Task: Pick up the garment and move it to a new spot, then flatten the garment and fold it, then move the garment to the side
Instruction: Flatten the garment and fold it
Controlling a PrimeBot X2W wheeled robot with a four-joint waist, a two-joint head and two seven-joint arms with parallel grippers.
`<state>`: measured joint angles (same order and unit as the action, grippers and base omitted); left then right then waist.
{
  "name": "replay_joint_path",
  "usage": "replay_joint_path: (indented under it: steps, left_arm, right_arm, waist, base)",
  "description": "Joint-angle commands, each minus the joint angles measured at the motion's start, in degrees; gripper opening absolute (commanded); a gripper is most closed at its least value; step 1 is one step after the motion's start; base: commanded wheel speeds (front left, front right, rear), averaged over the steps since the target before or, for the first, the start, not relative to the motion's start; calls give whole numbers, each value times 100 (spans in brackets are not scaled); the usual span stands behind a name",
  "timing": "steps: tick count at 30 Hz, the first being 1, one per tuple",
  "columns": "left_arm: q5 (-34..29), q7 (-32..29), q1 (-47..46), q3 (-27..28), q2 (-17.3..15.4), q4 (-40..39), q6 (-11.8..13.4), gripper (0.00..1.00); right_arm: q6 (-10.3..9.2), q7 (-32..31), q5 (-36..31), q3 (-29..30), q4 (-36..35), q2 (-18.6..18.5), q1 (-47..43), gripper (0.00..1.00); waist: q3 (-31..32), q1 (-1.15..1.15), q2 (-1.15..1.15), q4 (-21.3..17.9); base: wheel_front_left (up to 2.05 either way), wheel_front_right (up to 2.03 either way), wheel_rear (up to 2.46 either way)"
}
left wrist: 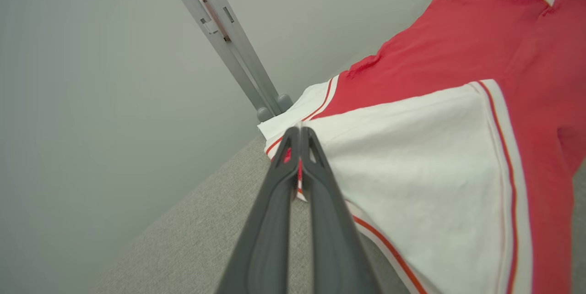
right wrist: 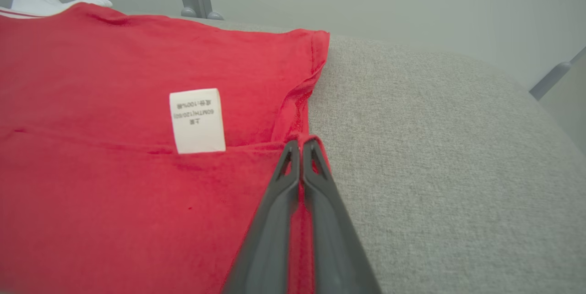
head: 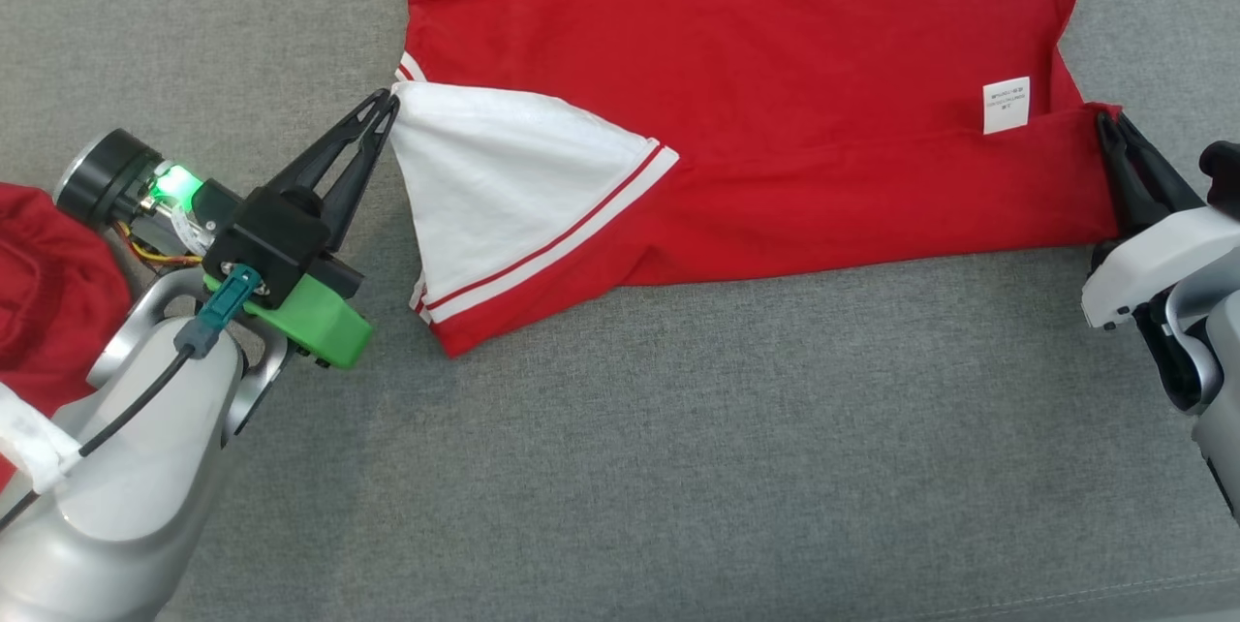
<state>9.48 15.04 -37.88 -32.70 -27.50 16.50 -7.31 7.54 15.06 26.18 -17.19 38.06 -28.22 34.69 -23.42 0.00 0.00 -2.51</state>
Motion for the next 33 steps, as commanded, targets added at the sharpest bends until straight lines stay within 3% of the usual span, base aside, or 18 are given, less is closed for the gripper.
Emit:
replay_joint_path:
  steps: [1, 2, 3, 8, 13, 19, 26, 27, 28, 29, 30, 33]
  left_arm:
    - [111, 17, 14, 40, 84, 180, -5, 44]
    - [174, 18, 64, 67, 121, 288, 1, 76]
    - [233, 18, 112, 88, 168, 380, 32, 100]
    - [732, 18, 647, 461, 409, 362, 356, 100]
    - [1425, -10, 1825, 774, 668, -107, 674, 100]
    - [2247, -396, 2717, 786, 1159, -146, 706, 100]
    - [2590, -712, 2482, 890, 1384, 366, 811, 100]
    - [2601, -746, 2436, 888, 1382, 444, 814, 95]
    - [2591, -771, 2400, 860, 1375, 495, 773, 62]
    - [2631, -772, 2369, 853, 1402, 541, 727, 43]
    - [2640, -763, 2340, 848, 1414, 573, 698, 38]
    - [2699, -808, 2309, 778, 1467, 625, 589, 0]
  right_arm:
    - [-11, 16, 25, -2, 40, 29, 65, 73]
    - [-11, 16, 11, 30, 45, 39, 58, 100]
    - [-11, 16, -14, 79, 12, 48, 24, 100]
    - [-11, 16, -174, 461, -372, 116, -332, 100]
    - [-11, 16, -300, 936, -855, 239, -877, 100]
    - [-11, 16, -332, 1182, -1039, 402, -1349, 100]
    - [-11, 16, -259, 1039, -946, 457, -1403, 100]
    - [-11, 16, -239, 1021, -926, 460, -1386, 100]
    - [-11, 16, -230, 1004, -907, 468, -1371, 100]
    - [-11, 16, -217, 995, -881, 476, -1352, 100]
    - [-11, 16, -210, 991, -858, 483, -1337, 100]
    - [-11, 16, -162, 975, -778, 504, -1315, 100]
  waist:
    - [44, 0, 0, -12]
    - [75, 0, 0, -21]
    - [118, 0, 0, -33]
    - [354, 0, 0, -91]
    - [559, 0, 0, -133]
    - [652, 0, 0, -165]
    - [632, 0, 0, -285]
    - [625, 0, 0, -299]
    - [620, 0, 0, -313]
    - [614, 0, 0, -326]
    - [612, 0, 0, -335]
    - [617, 0, 0, -340]
  base:
    - [0, 0, 0]
    - [0, 0, 0]
    - [0, 0, 0]
    - [0, 0, 0]
    - [0, 0, 0]
    - [0, 0, 0]
    - [0, 0, 0]
    - [0, 0, 0]
    - [0, 0, 0]
    - [0, 0, 0]
    - [0, 0, 0]
    - [0, 0, 0]
